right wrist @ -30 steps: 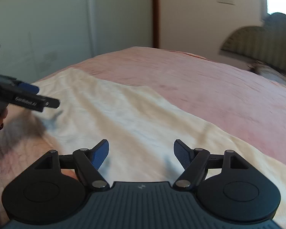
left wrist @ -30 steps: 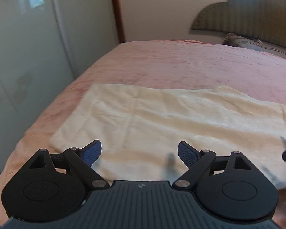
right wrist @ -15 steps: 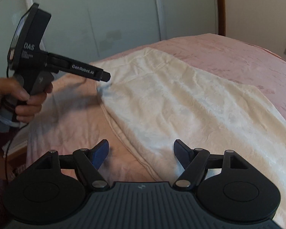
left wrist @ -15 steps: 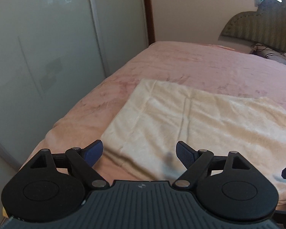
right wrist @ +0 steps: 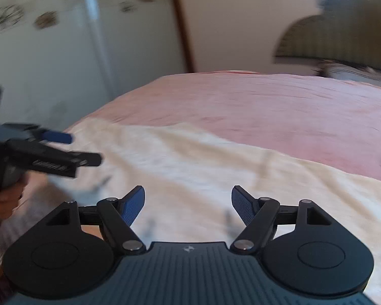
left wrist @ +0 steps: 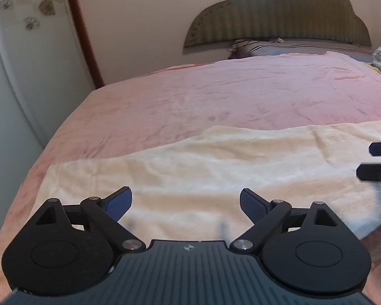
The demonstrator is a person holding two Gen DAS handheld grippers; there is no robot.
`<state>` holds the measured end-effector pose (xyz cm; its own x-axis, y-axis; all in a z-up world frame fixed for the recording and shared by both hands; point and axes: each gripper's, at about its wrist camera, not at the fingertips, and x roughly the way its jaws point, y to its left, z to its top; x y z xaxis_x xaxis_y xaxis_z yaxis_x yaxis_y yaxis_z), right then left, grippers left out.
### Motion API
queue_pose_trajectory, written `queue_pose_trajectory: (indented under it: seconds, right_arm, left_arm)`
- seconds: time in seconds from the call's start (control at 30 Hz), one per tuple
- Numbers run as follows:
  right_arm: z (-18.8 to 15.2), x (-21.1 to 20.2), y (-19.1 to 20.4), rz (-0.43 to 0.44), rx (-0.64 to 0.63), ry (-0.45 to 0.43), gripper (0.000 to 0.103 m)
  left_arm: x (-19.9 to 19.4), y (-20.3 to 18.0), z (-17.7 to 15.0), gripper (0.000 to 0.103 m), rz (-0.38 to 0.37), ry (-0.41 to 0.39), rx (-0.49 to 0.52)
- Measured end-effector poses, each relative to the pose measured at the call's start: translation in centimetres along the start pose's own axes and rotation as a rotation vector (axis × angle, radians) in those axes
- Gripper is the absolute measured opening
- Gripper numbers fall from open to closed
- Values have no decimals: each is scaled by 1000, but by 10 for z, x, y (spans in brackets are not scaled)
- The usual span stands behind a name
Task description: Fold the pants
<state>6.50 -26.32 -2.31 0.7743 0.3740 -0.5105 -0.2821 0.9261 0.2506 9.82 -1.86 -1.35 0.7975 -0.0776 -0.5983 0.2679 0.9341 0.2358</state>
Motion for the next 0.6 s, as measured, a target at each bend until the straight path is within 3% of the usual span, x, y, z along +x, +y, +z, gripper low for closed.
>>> queue_pose_trajectory:
  seconds: [0.1, 0.17, 0.23, 0.27, 0.33, 0.43, 0.5, 0.6]
  right_arm:
    - [-13, -28, -51, -189, 123, -16, 76]
    - [-28, -47, -77, -237, 184, -18, 82]
    - [-47, -60, -101, -292, 235, 30, 83]
    - [-56, -70, -109, -312, 255, 22, 83]
    - [-71, -102, -117, -313, 332, -91, 83]
    - [-87, -147, -139, -392, 463, -206, 84]
    - [-98, -164, -157, -441, 554, -218, 84]
    - [-121, -179, -183, -395, 707, -215, 84]
  left_arm:
    - [4, -45, 7, 94, -59, -11, 85]
    - [12, -71, 3, 95, -117, -21, 156]
    - [23, -97, -6, 91, -149, 31, 247]
    - [25, -105, -10, 87, -174, 53, 267]
    - [24, -114, -13, 87, -230, 48, 273]
    - [22, -126, -9, 89, -233, 10, 271]
    - [23, -135, -5, 91, -226, -9, 272]
    - [31, -151, -1, 91, -246, 5, 286]
